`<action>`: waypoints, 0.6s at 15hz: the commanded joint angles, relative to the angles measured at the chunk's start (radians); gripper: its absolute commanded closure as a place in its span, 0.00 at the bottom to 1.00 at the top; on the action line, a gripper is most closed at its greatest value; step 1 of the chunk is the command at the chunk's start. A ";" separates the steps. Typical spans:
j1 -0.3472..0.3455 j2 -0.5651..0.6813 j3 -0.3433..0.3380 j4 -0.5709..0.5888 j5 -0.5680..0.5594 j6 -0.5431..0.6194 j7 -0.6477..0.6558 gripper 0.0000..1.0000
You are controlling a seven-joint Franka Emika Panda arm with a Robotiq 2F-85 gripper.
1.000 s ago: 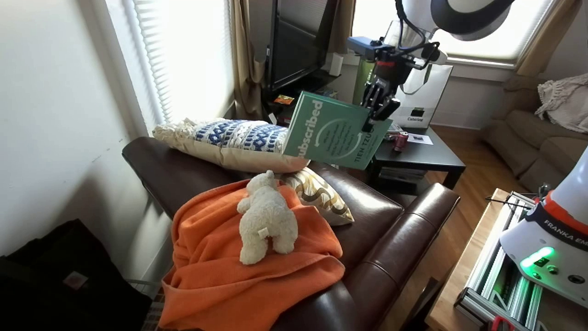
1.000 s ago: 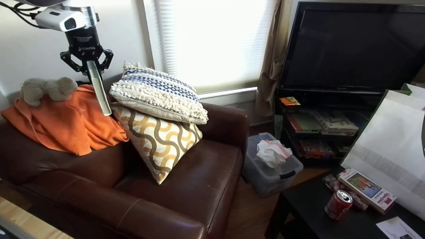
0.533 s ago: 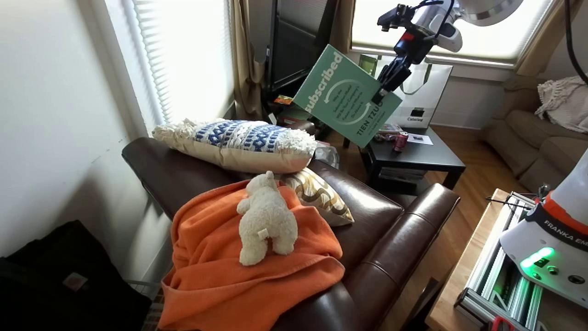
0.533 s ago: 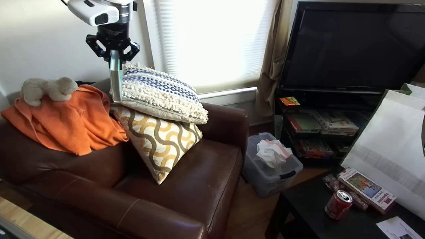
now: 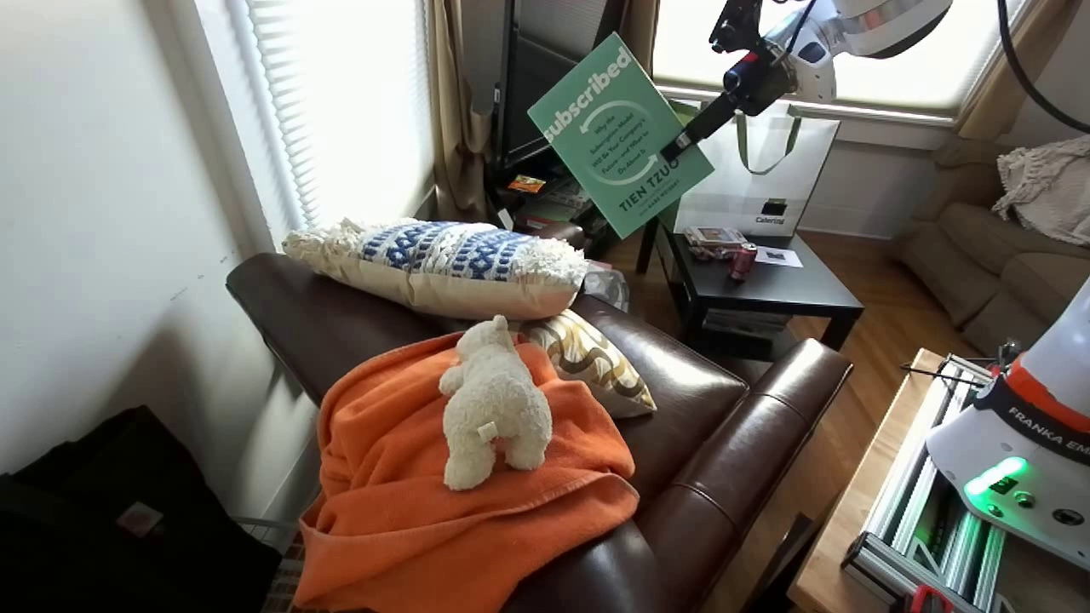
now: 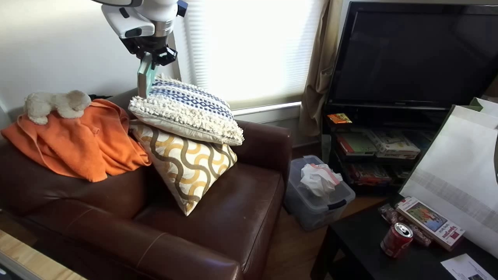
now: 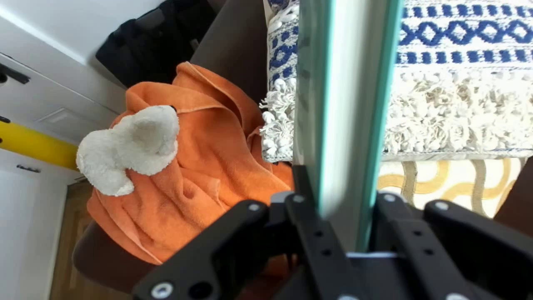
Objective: Pick up the book and put it on top of the stacked pillows
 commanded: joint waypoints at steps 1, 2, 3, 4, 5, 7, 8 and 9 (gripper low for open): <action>-0.038 0.003 0.038 0.002 0.014 -0.009 -0.002 0.73; -0.038 0.003 0.040 0.002 0.017 -0.009 -0.002 0.73; -0.038 0.003 0.040 0.002 0.019 -0.009 -0.002 0.73; -0.038 0.003 0.040 0.002 0.019 -0.009 -0.002 0.93; -0.033 0.016 0.036 0.011 0.059 -0.008 -0.030 0.93; -0.028 0.054 0.037 0.032 0.115 -0.024 -0.056 0.93; -0.022 0.075 0.033 0.046 0.171 -0.038 -0.086 0.93; -0.021 0.093 0.029 0.059 0.234 -0.053 -0.117 0.93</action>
